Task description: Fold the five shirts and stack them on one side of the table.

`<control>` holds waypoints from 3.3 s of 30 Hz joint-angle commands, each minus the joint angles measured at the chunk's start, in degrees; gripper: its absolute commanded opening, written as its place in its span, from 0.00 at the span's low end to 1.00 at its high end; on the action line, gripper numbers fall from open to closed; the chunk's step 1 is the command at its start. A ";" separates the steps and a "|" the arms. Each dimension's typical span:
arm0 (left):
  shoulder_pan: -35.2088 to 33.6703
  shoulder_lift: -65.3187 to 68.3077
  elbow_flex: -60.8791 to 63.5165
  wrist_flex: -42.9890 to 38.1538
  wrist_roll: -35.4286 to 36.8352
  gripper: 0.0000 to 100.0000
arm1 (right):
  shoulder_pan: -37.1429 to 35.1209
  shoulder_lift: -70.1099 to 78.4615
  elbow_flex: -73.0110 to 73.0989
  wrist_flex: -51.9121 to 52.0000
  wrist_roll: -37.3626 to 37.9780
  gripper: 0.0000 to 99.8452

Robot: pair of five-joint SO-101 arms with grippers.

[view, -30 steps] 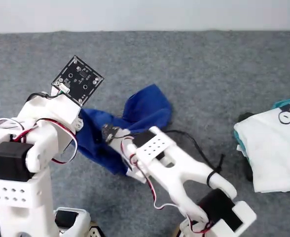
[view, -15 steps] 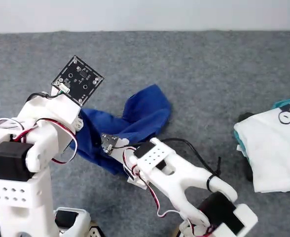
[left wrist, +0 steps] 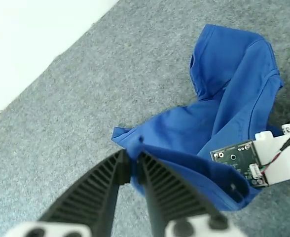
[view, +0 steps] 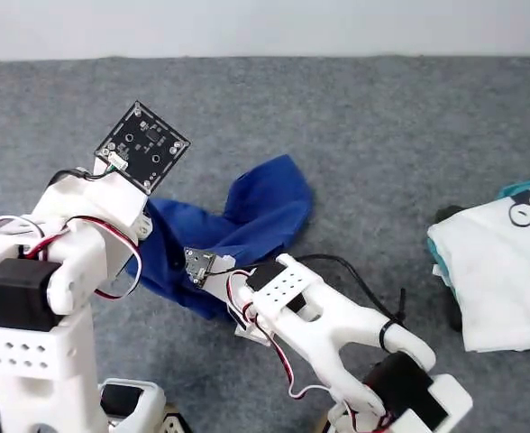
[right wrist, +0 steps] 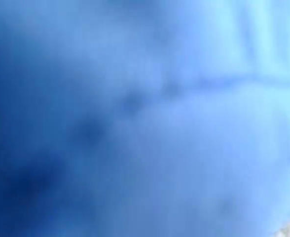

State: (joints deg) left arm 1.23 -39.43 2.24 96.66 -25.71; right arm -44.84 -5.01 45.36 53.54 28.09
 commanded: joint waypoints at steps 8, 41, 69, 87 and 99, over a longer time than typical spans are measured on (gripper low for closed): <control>-0.44 -1.05 -0.13 -0.70 -0.26 0.01 | 4.53 0.57 0.09 -1.01 0.70 0.03; -10.64 -1.05 -7.96 -26.73 20.40 0.01 | 40.57 0.13 -88.70 42.33 -6.68 0.01; -15.56 -1.14 -55.96 -8.88 21.10 0.01 | 51.03 -23.52 -110.42 49.01 -13.54 0.01; -16.09 -0.79 -65.89 -10.02 20.84 0.01 | 53.41 -25.98 -110.33 49.01 -14.15 0.01; -16.09 -0.70 -62.90 -6.95 20.75 0.01 | 62.55 -25.54 -110.33 49.01 -14.07 0.01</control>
State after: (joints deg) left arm -14.59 -40.92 -62.64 89.71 -5.05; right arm 16.79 -30.95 -64.79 100.57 14.46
